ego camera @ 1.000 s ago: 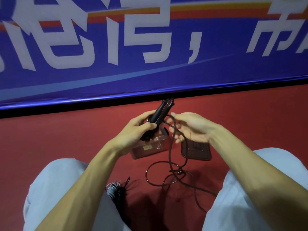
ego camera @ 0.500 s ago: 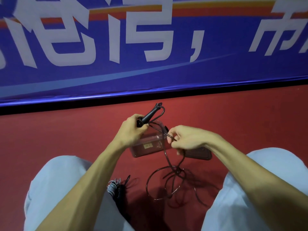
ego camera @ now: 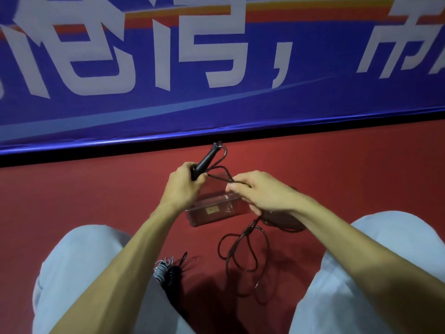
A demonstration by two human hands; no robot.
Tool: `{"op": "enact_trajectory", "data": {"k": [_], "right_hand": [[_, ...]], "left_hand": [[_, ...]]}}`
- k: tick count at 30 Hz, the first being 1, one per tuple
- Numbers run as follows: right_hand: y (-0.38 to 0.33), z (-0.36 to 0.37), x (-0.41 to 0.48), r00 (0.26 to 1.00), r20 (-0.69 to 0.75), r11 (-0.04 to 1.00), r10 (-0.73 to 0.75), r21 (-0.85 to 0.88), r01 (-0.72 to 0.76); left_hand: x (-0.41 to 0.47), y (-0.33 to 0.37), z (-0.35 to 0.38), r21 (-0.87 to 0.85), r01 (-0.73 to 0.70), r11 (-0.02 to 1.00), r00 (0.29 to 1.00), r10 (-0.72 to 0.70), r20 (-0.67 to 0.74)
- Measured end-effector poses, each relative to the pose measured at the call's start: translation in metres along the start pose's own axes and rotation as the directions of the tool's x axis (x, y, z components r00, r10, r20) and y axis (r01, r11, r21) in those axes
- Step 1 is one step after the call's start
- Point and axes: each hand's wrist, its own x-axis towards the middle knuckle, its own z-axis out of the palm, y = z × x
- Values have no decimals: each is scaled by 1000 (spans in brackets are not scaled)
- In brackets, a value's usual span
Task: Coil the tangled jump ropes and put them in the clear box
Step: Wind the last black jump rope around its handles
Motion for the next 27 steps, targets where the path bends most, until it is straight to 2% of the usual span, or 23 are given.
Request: {"op": "enact_trajectory", "data": {"k": [2, 5, 9, 11, 13, 15, 18, 20, 23, 25, 27], "right_hand": [[0, -4, -5, 990, 8, 942, -140, -307, 136], [-1, -6, -12, 961, 74, 792, -268, -551, 263], [-2, -1, -9, 897, 143, 592, -417, -706, 388], [2, 0, -6, 846, 109, 572, -522, -691, 442], [8, -2, -4, 848, 9, 655, -529, -632, 415], [14, -5, 0, 872, -113, 758, -475, -555, 341], [25, -9, 8, 918, -295, 926, -263, -346, 154], [30, -12, 13, 944, -316, 988, -100, -145, 56], [33, -18, 13, 956, -285, 985, 66, 170, -17], [35, -20, 11, 952, -269, 924, 143, 381, -31], [38, -22, 10, 956, -218, 857, 197, 512, -60]], "left_hand": [[-1, -3, 2, 160, -13, 987, 999, 4, 54], [-6, -2, 6, 339, -50, 939, 984, -11, 178], [-11, 4, 8, 492, -162, 855, 947, -6, 323], [-16, 6, 9, 506, -286, 814, 897, 41, 441], [-21, 7, 12, 509, -408, 758, 836, 86, 541], [-25, 7, 16, 451, -477, 755, 801, 162, 576], [-30, 12, 21, 343, -518, 784, 782, 272, 561], [-35, 20, 22, 319, -496, 808, 801, 283, 527], [-38, 26, 19, 167, -428, 888, 809, 294, 509], [-35, 26, 13, -14, -315, 949, 808, 276, 521], [-34, 29, 6, -142, -228, 963, 806, 269, 528]]}}
